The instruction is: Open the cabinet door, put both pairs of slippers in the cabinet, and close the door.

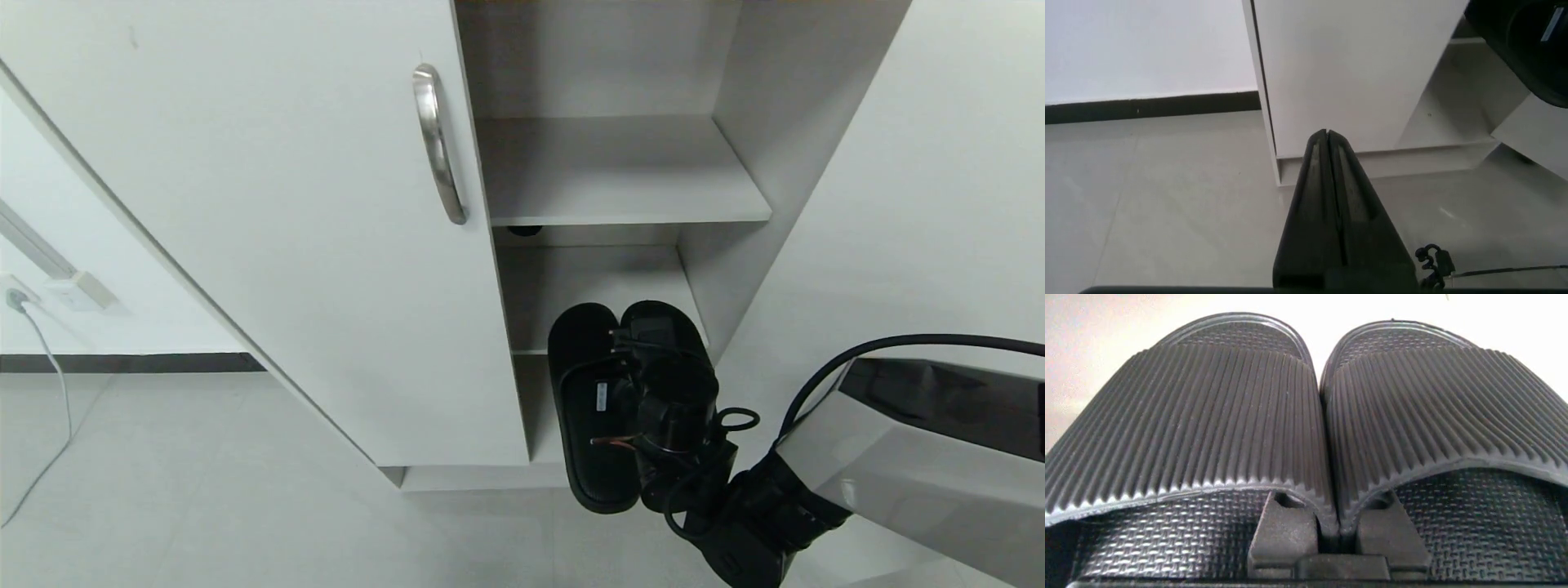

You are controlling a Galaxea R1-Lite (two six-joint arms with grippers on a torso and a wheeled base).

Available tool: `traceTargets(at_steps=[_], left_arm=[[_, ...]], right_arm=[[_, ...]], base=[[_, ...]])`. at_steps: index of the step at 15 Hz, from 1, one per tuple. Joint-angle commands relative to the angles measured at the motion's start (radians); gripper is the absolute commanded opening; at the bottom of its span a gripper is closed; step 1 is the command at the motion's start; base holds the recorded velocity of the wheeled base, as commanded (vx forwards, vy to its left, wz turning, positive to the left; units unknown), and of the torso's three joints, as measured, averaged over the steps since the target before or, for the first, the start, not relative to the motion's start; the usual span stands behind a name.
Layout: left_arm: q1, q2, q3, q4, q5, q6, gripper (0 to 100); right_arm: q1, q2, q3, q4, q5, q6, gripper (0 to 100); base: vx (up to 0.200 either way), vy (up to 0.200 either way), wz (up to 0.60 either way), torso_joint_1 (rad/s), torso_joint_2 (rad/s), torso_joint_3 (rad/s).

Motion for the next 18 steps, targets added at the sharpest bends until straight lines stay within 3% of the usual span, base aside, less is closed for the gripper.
traceTargets(at_steps=[1,7,13,18], left_arm=[[0.0,0.002,0.0,0.0,0.0,0.0,0],[0.0,0.002,0.0,0.0,0.0,0.0,0],[0.0,0.002,0.0,0.0,0.0,-0.001,0],[0.0,0.002,0.0,0.0,0.0,-0.001,0]], right_arm=[[0.0,0.003,0.0,0.001,0.003,0.001,0],[-0.05,0.073,-0.107,0.014,0.021,0.004,0],[-0.116,0.145,-0.33,0.169,0.053,0.004,0],[-0.136,0.156,-0.435,0.263,0.061,0.004,0]], base=[[0.2,0.0,0.0,-0.002,0.0,0.002],[0.0,0.0,0.0,0.0,0.0,0.0],[0.0,0.0,0.0,0.0,0.0,0.0],[0.0,0.0,0.0,0.0,0.0,0.0]])
